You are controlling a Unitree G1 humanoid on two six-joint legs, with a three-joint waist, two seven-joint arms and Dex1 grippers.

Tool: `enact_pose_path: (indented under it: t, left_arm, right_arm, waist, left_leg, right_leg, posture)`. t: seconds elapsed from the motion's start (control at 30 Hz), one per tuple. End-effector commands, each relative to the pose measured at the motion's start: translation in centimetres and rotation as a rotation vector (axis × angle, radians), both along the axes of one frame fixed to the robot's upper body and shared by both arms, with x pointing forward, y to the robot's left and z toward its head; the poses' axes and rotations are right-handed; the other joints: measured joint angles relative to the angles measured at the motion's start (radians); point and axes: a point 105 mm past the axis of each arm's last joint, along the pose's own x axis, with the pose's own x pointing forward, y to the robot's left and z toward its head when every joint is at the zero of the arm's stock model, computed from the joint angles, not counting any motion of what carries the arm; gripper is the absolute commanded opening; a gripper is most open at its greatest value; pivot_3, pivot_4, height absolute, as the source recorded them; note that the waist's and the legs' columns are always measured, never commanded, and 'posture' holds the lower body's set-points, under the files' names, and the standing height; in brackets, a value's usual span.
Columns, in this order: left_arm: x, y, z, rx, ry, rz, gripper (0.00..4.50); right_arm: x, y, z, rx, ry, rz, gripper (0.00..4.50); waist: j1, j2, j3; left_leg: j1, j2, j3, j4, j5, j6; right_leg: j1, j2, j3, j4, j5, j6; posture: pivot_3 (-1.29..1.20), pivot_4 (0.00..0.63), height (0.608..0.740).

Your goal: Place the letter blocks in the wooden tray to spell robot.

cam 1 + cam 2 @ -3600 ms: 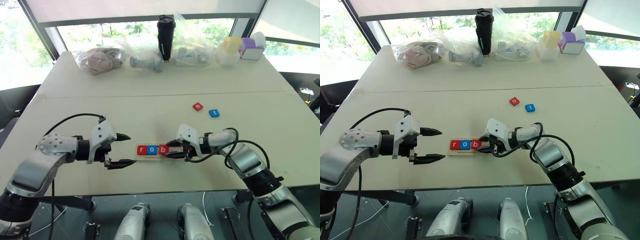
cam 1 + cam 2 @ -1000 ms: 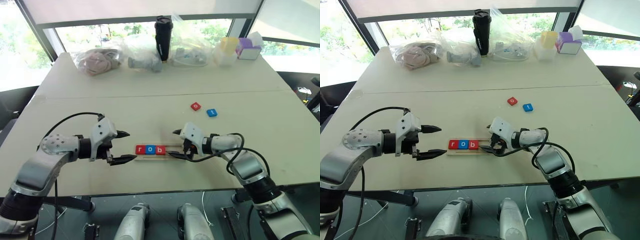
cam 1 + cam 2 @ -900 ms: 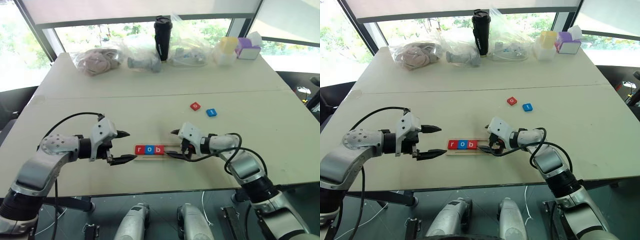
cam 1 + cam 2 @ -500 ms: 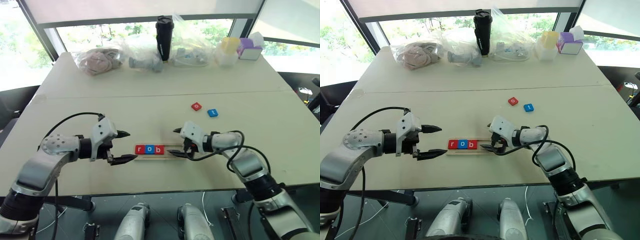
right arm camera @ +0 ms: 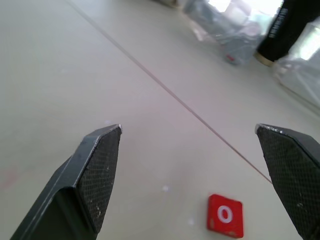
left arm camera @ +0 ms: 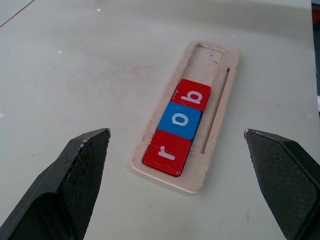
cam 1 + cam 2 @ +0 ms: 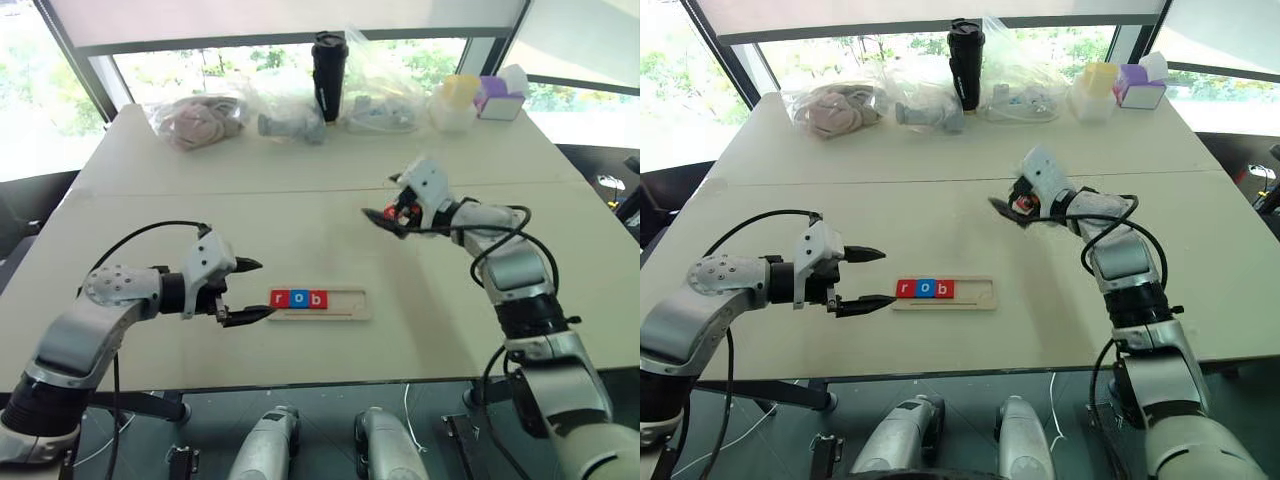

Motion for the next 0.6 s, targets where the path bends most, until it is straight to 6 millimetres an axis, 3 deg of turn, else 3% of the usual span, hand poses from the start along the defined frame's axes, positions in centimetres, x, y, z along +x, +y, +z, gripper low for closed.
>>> enact_pose_path:
  t: [0.03, 0.23, 0.43, 0.53, 0.6]
  left_arm:
    - [-0.4, -0.3, 1.4, 0.012, -0.040, -0.049, 4.50]
    - [-0.2, -0.2, 1.7, 0.016, -0.053, -0.044, 4.50]
    - [-0.4, -0.2, 1.4, 0.008, -0.049, -0.027, 4.50]
    - [-0.4, -0.2, 1.3, 0.008, -0.051, -0.021, 4.50]
    - [-0.4, -0.2, 1.3, 0.007, -0.052, -0.020, 4.50]
  right_arm:
    - [2.5, -1.4, -0.5, 0.059, 0.040, -0.157, 4.37]
    - [4.0, -1.2, -2.2, 0.055, 0.114, -0.196, 4.37]
    - [4.2, -1.2, -4.8, -0.001, 0.207, -0.207, 4.37]
    - [4.1, -1.4, -5.4, -0.014, 0.231, -0.215, 3.48]
    - [4.1, -1.5, -5.5, -0.012, 0.242, -0.221, 2.49]
  waist:
    - [-0.002, 0.000, 0.000]
    - [-0.008, 0.000, 0.000]
    - [-0.009, 0.000, 0.000]
    - [-0.009, 0.001, 0.000]
    - [-0.008, 0.000, 0.000]
  left_leg:
    - [0.000, 0.000, 0.001, -0.001, 0.000, 0.000]
    - [0.000, 0.000, 0.001, -0.002, 0.001, 0.000]
    - [0.000, 0.001, 0.002, -0.002, 0.001, 0.000]
    - [0.001, 0.001, 0.002, -0.002, 0.001, 0.000]
    - [0.003, 0.002, 0.004, -0.002, 0.001, 0.000]
  right_leg:
    - [-0.001, 0.000, 0.001, 0.000, 0.000, 0.000]
    - [-0.002, 0.001, 0.002, 0.000, 0.000, 0.000]
    - [-0.001, 0.003, 0.003, 0.001, 0.000, 0.001]
    - [-0.001, 0.003, 0.004, 0.001, 0.001, 0.001]
    - [0.000, 0.004, 0.006, 0.001, 0.000, 0.001]
  posture:
    - [0.00, 0.150, 0.740]
    - [0.00, 0.150, 0.740]
    - [0.00, 0.150, 0.740]
    - [0.00, 0.150, 0.740]
    - [0.00, 0.150, 0.740]
